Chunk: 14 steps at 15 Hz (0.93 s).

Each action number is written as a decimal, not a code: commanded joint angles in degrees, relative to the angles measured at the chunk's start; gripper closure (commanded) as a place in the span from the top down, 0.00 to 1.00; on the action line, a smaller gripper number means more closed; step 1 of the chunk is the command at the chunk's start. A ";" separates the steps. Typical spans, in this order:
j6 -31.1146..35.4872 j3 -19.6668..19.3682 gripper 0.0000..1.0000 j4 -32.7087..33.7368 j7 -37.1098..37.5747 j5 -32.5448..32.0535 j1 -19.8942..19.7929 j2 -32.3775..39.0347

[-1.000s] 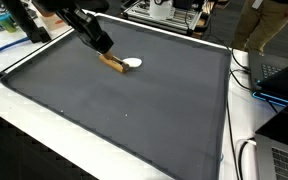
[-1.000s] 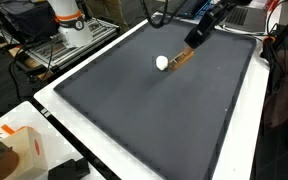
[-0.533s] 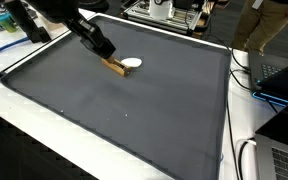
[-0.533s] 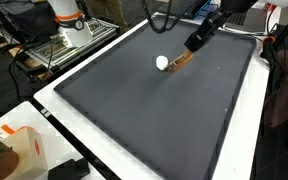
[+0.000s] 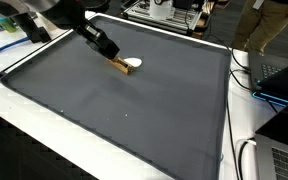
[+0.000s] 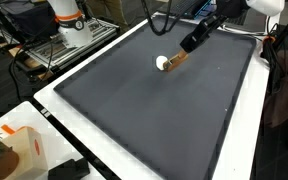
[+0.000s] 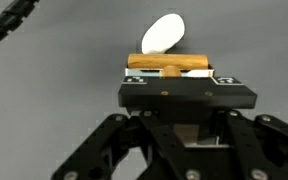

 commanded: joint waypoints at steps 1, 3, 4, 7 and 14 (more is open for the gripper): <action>-3.39 -0.20 0.23 3.78 1.85 0.05 0.22 2.09; -3.77 -0.17 0.23 4.18 2.19 0.04 0.24 2.41; -3.87 -0.16 0.23 4.35 2.27 0.03 0.25 2.53; -4.20 -0.26 0.23 3.77 3.09 0.08 0.20 1.21; -2.96 0.49 0.23 0.37 3.60 1.89 -2.38 -5.19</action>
